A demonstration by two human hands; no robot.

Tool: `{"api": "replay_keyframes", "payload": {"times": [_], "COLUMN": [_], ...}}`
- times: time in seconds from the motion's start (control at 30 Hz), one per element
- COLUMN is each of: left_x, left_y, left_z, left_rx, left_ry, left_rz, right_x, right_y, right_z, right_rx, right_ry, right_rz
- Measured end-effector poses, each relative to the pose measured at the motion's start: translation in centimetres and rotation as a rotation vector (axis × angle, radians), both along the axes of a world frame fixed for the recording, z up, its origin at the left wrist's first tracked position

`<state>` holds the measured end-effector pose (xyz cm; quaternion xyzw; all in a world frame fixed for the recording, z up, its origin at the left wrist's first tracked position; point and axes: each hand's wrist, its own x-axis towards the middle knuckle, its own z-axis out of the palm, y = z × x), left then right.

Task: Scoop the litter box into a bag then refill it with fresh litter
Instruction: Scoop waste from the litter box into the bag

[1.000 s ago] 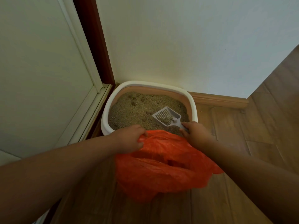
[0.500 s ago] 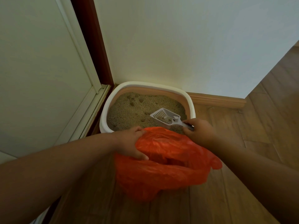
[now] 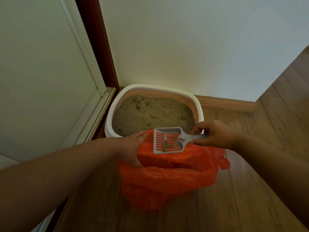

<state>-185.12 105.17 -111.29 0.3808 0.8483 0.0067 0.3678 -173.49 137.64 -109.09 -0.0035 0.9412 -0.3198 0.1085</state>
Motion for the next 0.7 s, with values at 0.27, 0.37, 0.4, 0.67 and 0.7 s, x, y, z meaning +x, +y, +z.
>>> {"api": "replay_keyframes", "payload": {"times": [0.27,0.37,0.4,0.67,0.7], "left_x": [-0.1,-0.1,0.0,-0.1,-0.1], "left_y": [0.3,0.3,0.3,0.2,0.2], "left_z": [-0.1,-0.1,-0.1,0.0,0.0], "left_rx": [0.023,0.03,0.034,0.019,0.015], "left_ry": [0.006,0.012,0.012,0.018,0.018], "left_rz": [-0.01,-0.011,-0.008,-0.006,-0.006], "right_x": [-0.4,-0.4,-0.4,-0.4,-0.4], "right_y": [-2.4,-2.9,-3.1,-3.4,-3.5], "right_z": [3.0,3.3,3.3,3.1,3.0], "right_rx": [0.566,0.609,0.599,0.591,0.597], "right_ry": [0.133,0.236,0.242,0.268,0.291], "right_rz": [0.47,0.538,0.545,0.57,0.589]}}
